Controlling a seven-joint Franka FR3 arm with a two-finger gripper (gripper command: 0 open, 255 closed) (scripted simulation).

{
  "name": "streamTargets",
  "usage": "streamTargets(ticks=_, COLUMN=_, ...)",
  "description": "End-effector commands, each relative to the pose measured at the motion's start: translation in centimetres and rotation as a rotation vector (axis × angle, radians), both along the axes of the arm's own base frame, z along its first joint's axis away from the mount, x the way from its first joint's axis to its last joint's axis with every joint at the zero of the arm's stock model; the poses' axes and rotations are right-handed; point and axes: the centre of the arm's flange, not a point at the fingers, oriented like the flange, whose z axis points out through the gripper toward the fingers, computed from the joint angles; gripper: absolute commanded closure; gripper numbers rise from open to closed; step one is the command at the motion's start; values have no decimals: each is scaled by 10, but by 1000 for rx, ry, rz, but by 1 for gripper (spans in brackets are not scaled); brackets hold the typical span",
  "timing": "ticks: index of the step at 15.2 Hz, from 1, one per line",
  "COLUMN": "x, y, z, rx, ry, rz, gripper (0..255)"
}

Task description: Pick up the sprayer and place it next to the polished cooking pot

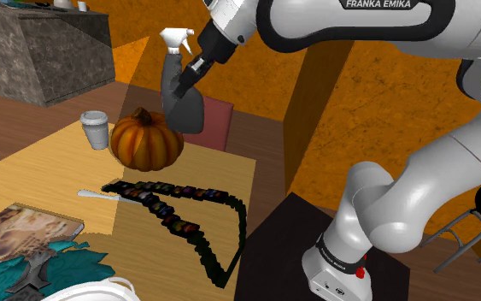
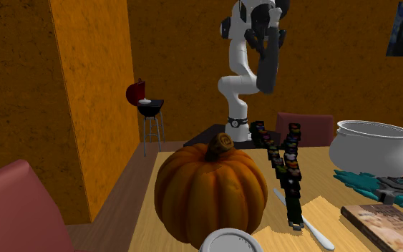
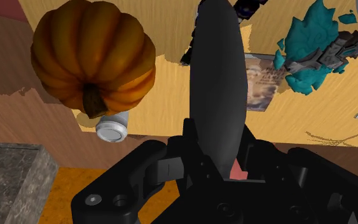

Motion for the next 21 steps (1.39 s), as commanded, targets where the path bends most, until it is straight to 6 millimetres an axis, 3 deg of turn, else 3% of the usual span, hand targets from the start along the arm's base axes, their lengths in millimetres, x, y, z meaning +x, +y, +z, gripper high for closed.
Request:
streamTargets(ticks=1, x=-10, y=24, z=3, rx=1, ry=0, rz=-2, gripper=255)
streamTargets(ticks=15, x=-81, y=192, z=4, rx=1, ry=0, rz=-2, gripper=255)
streamTargets(ticks=21, x=-81, y=192, z=-27, rx=1, ry=0, rz=-2, gripper=255)
